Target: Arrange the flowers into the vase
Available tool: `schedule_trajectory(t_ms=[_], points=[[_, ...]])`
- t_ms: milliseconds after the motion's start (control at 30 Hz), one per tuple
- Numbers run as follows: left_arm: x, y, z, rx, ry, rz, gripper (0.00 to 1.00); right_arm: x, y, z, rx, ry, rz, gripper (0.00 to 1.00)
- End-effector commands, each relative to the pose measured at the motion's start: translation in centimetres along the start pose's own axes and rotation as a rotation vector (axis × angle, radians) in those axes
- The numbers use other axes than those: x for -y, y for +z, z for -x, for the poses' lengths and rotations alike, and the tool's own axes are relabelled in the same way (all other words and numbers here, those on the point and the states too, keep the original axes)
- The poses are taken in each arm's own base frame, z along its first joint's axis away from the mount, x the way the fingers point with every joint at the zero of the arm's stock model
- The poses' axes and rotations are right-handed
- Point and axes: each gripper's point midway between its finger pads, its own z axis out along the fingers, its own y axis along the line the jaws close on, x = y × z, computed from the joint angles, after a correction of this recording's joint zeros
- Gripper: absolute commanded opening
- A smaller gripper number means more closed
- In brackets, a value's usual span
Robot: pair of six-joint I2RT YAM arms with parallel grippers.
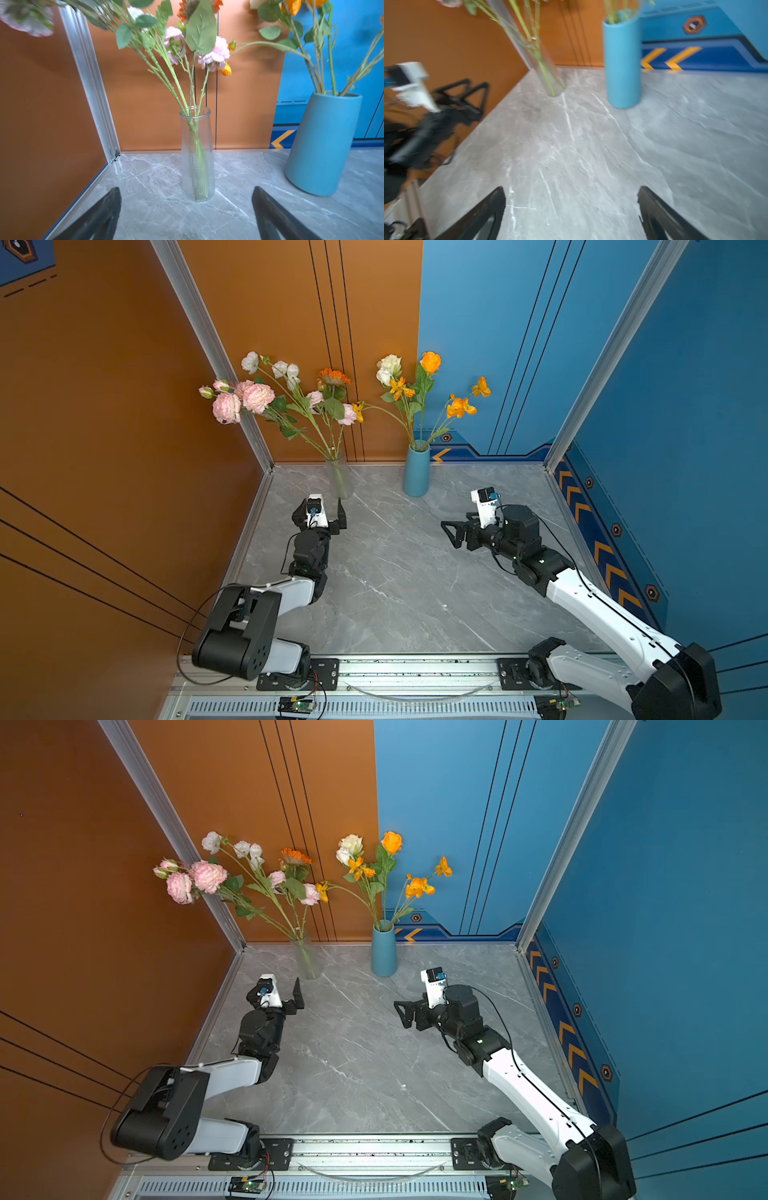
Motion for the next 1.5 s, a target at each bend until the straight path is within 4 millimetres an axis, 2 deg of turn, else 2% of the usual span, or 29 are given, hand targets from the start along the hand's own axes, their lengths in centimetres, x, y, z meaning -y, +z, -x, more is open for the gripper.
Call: schedule_trajectory(t_ms=[0, 100, 200, 300, 367, 500, 567, 633, 733, 900, 1033, 1133, 1200, 1467], points=[[-4.2, -4.2, -4.9, -0.265, 0.135, 0.253, 0.98, 7.7, -2.1, -3.5, -0.069, 0.155, -0.3, 1.0], [-6.5, -6.2, -6.1, -0.296, 0.155, 0.34, 0.98, 12.9, -4.4, -3.6, -0.018, 0.247, -0.468, 1.0], [-8.1, -6.2, -7.8, -0.339, 0.147, 0.363, 0.98, 16.0, -5.5, -3.5, 0.029, 0.311, -0.545, 1.0], [-8.1, -5.0, -9.8, -0.373, 0.1, 0.311, 0.98, 18.3, -5.6, -3.7, 0.064, 0.304, -0.622, 1.0], [-8.2, -3.6, -10.1, -0.358, 0.109, 0.316, 0.98, 20.2, -5.9, -3.9, 0.079, 0.274, -0.716, 1.0], [-7.2, -0.7, -11.0, -0.381, 0.083, 0.256, 0.98, 23.2, -6.2, -4.4, 0.106, 0.192, -0.872, 1.0], [-6.1, 0.1, -12.8, -0.402, 0.063, 0.177, 0.98, 24.2, -5.7, -4.7, 0.101, 0.161, -0.904, 1.0], [-5.2, 0.4, -13.4, -0.353, 0.078, 0.129, 0.98, 24.7, -4.8, -5.1, 0.096, 0.14, -0.903, 1.0], [-4.2, -0.4, -13.4, -0.354, 0.089, 0.071, 0.98, 24.4, -3.3, -4.6, 0.144, 0.087, -0.844, 1.0], [-5.1, -1.2, -12.9, -0.297, 0.081, 0.128, 0.98, 21.7, -1.3, -3.4, 0.254, -0.114, -0.728, 1.0], [-5.2, -0.3, -13.1, -0.33, 0.107, 0.16, 0.98, 20.5, 0.2, -4.5, 0.243, -0.166, -0.617, 1.0], [-5.0, -0.3, -13.1, -0.339, 0.113, 0.161, 0.98, 22.0, 1.5, -5.3, 0.188, -0.127, -0.61, 1.0], [-5.0, -0.2, -13.1, -0.337, 0.114, 0.162, 0.98, 23.0, 0.9, -5.5, 0.214, -0.084, -0.651, 1.0], [-5.0, -0.2, -13.2, -0.341, 0.116, 0.159, 0.98, 22.9, 0.9, -5.4, 0.216, -0.091, -0.66, 1.0]])
